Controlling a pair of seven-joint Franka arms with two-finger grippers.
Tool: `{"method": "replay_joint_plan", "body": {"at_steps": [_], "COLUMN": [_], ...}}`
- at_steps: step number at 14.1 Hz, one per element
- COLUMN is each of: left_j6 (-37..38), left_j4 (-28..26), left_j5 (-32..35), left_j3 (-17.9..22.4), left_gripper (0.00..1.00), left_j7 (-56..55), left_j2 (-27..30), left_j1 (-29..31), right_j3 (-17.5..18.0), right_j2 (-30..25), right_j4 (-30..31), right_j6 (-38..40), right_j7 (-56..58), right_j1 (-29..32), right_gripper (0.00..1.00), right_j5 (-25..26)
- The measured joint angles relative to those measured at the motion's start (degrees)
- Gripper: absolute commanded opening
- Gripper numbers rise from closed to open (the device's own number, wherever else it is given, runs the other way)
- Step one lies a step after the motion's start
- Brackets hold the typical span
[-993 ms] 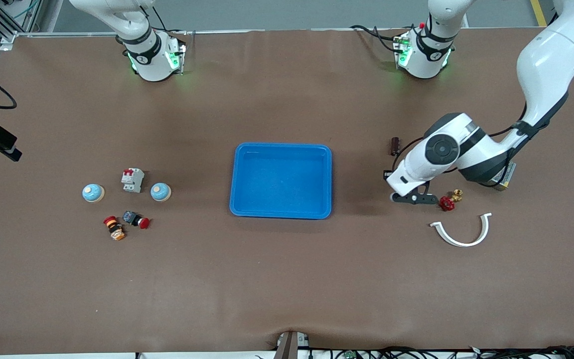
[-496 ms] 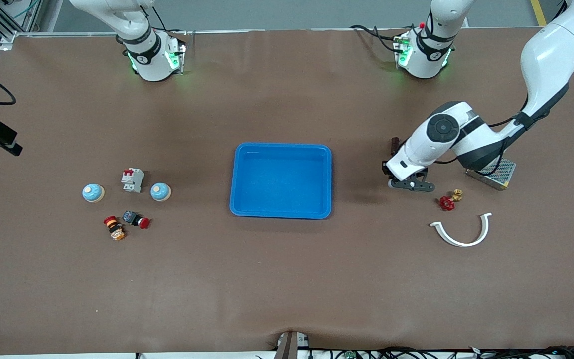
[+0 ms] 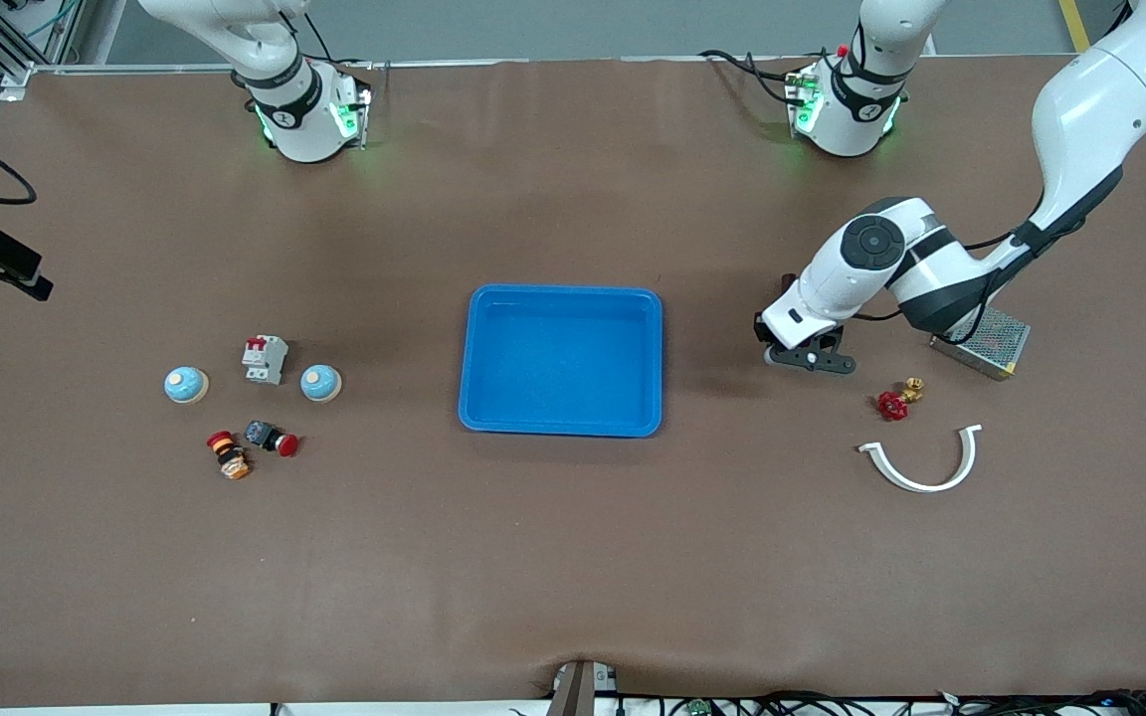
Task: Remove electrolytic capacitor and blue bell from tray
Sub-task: 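Lower the capacitor onto the table with the left gripper and open it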
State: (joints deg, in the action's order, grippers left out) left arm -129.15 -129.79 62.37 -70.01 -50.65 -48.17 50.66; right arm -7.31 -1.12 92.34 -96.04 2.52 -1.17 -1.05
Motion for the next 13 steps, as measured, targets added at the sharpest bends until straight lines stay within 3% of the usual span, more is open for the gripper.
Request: {"method": "replay_joint_plan", "body": {"at_steps": [13], "left_j6": [-3.1], "left_j4": [-0.3], "left_j5": [2.6], "left_j3": [2.4], "left_gripper": [0.00], "left_j7": [-1.1], "left_j2": [0.0], "left_j1": [0.2], "right_j3": [0.0], "right_j2": [0.2], "right_j4": [0.0], "right_j6": [0.5], "right_j7": [0.0], "right_j1": [0.0], "right_gripper": [1.00], "right_j5": [0.0]}}
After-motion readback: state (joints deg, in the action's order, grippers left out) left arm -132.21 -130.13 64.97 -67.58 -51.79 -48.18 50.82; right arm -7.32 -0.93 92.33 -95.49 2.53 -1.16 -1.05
